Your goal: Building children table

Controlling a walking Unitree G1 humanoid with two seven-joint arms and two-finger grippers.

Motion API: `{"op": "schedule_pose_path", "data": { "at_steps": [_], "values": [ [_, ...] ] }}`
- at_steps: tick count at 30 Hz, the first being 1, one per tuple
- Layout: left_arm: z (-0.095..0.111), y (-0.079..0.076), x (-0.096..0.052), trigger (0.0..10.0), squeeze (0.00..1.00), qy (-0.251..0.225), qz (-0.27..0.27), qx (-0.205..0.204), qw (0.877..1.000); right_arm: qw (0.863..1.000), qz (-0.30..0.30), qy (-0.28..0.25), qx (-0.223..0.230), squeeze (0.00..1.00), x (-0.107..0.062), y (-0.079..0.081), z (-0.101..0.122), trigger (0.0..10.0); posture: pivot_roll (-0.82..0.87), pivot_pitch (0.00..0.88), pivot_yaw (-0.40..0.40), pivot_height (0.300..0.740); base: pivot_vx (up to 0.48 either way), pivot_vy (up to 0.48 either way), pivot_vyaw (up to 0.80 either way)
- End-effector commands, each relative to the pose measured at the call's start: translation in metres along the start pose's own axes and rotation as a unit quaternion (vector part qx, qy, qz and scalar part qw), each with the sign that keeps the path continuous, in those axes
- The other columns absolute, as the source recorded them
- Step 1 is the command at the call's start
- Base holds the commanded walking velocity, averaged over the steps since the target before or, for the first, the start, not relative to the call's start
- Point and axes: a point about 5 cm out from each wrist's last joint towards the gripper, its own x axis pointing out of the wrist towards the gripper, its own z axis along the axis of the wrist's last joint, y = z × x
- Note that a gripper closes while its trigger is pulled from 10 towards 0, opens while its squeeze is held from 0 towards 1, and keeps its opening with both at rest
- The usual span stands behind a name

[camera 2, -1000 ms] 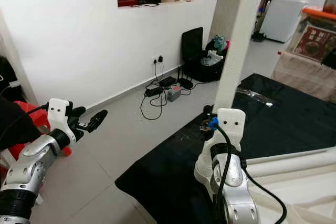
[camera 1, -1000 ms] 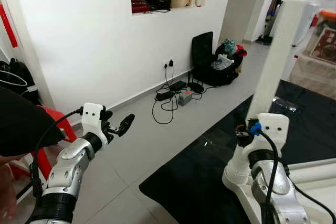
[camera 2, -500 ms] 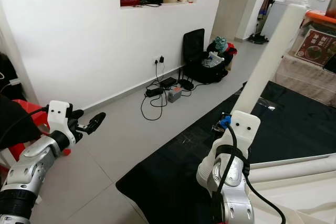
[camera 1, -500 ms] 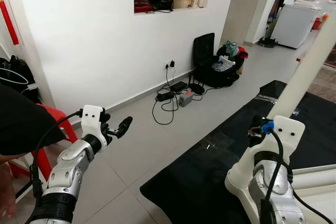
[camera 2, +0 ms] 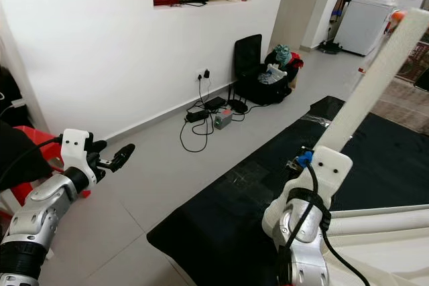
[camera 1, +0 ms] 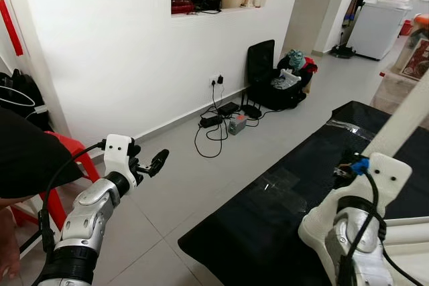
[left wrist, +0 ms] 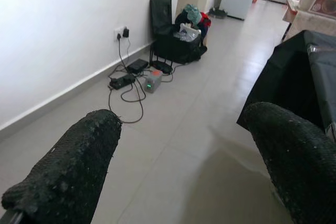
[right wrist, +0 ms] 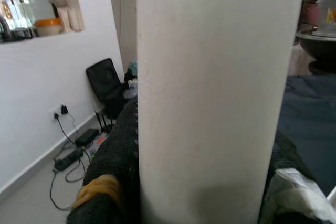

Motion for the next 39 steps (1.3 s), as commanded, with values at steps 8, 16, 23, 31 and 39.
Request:
{"op": "schedule_pose_path", "data": {
  "at_steps": [8,16,23,31,39],
  "values": [
    [0.003,-0.004,0.005,10.0,0.00,-0.001,-0.012,0.009,1.000,0.934,0.354,0.037,0.012,0.00,-0.024,0.049,-0.020,10.0,0.05,0.000,-0.040,0.740,0.000,0.000,0.00],
    [0.001,-0.005,0.005,10.0,0.00,0.004,-0.016,0.008,1.000,0.810,0.578,0.098,-0.014,0.00,-0.051,0.060,-0.033,10.0,0.06,0.000,-0.051,0.740,0.000,0.000,0.00],
    [-0.002,-0.005,0.004,10.0,0.00,0.011,-0.018,0.003,1.000,0.735,0.658,0.158,0.050,0.00,-0.065,0.054,-0.033,10.0,0.07,0.000,-0.060,0.740,0.000,0.000,0.00],
    [-0.005,-0.003,0.002,10.0,0.00,0.019,-0.014,-0.008,1.000,0.588,0.790,0.154,0.079,0.00,-0.095,0.045,-0.012,10.0,0.07,0.000,-0.060,0.740,0.000,0.000,0.00],
    [-0.006,-0.004,0.004,10.0,0.00,0.023,-0.016,-0.008,1.000,0.555,0.814,0.163,0.061,0.00,-0.097,0.040,-0.012,10.0,0.07,0.000,-0.058,0.740,0.000,0.000,0.00]
  ]
}}
